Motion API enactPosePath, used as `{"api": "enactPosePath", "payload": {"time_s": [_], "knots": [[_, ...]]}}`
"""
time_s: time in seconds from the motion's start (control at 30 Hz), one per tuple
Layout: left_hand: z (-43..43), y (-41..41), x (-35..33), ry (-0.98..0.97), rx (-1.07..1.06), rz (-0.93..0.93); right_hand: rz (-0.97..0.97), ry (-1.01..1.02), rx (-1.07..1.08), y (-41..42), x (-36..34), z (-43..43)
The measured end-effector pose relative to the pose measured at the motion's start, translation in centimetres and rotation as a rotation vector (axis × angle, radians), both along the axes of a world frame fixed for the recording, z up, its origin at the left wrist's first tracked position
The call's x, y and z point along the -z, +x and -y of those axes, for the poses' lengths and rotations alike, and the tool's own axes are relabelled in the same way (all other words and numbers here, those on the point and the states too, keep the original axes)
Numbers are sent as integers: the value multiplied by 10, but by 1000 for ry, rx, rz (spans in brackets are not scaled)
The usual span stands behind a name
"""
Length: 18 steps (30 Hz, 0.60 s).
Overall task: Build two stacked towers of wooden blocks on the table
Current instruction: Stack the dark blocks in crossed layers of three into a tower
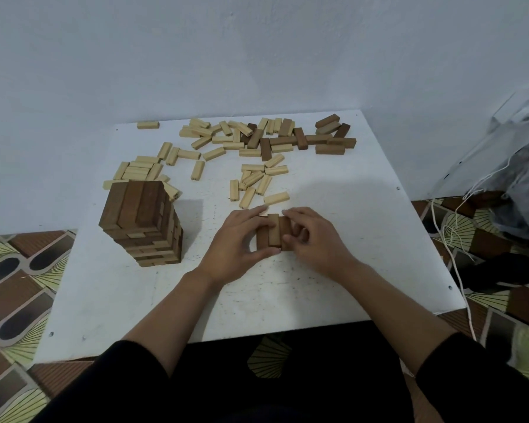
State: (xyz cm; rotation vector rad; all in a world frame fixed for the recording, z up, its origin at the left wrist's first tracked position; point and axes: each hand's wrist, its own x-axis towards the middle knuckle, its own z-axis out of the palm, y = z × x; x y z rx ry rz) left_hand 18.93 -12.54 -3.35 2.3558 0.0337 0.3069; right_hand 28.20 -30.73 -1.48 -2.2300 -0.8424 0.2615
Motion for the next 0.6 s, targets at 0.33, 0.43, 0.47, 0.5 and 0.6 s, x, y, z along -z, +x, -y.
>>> {"api": "enactPosePath", "payload": {"time_s": [0.33,0.43,0.47,0.5,0.6], "knots": [[3,-5,-17,-107,-4,-160,-26,-116,-163,3,-12,-7],[0,-13,-14,-144,-5,-171,-29,-123,-185,-1,-14,-6],[-2,-15,-14,-164,5,-183,-27,-126,-186,-2,-15,-6],[-4,-17,-15,-185,24,-199,-26,-128,-184,-3,-16,-5],[-9,-15,-23,-221,75,-271,-17,-125,-148,-7,-19,-7]]}}
